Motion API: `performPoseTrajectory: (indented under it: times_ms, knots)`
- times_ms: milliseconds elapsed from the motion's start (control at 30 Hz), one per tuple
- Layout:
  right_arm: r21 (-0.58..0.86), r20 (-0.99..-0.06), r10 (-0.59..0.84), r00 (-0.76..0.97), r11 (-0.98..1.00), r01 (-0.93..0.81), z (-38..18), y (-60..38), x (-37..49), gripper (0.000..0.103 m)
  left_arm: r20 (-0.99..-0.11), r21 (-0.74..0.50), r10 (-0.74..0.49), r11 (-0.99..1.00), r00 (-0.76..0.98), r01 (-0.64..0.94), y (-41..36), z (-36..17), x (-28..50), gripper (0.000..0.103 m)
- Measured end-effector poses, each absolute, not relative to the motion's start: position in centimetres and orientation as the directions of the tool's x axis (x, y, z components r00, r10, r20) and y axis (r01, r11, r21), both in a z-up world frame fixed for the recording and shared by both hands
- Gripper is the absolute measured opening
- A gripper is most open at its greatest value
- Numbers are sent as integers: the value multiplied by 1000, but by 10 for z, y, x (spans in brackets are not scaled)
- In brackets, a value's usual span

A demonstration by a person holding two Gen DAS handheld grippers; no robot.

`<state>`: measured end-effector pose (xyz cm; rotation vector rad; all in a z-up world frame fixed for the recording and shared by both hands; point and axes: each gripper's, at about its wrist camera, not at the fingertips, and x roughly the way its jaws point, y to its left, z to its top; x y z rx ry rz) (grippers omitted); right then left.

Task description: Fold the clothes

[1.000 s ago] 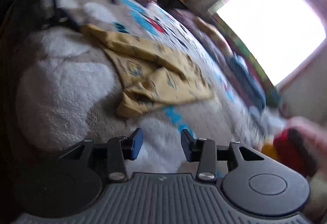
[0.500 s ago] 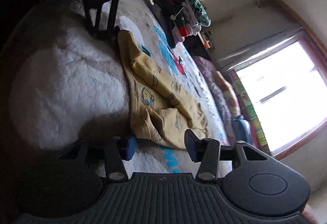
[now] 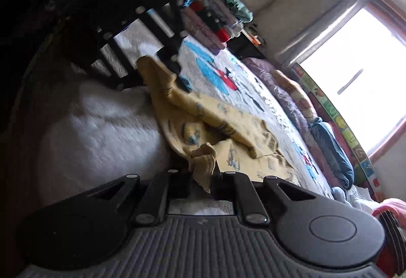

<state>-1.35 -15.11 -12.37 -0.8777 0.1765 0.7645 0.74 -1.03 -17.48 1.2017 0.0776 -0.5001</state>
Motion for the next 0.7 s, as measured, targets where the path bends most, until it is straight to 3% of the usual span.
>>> performPoseTrajectory:
  times_ms: [200,300,467,700]
  knots:
    - [-555,-432,565,703,448,-701,-105,-181,-55,14,-353,833,-352,304,867,463,-13,-157,-41,10]
    - [-513,-415,586,696,481,-711,-93,-189,-62,14,-368,749,-386,415,846,516,-9,-133,-46,10]
    - [-331,-342,627,700,617,-714,-65,-212,-41,14,-396,486,-475,617,786,619,14,-100,9,10]
    - [5,-234,672,703,724,-690,-42,-234,43,14,-371,18,-606,753,703,658,46,-54,89,11]
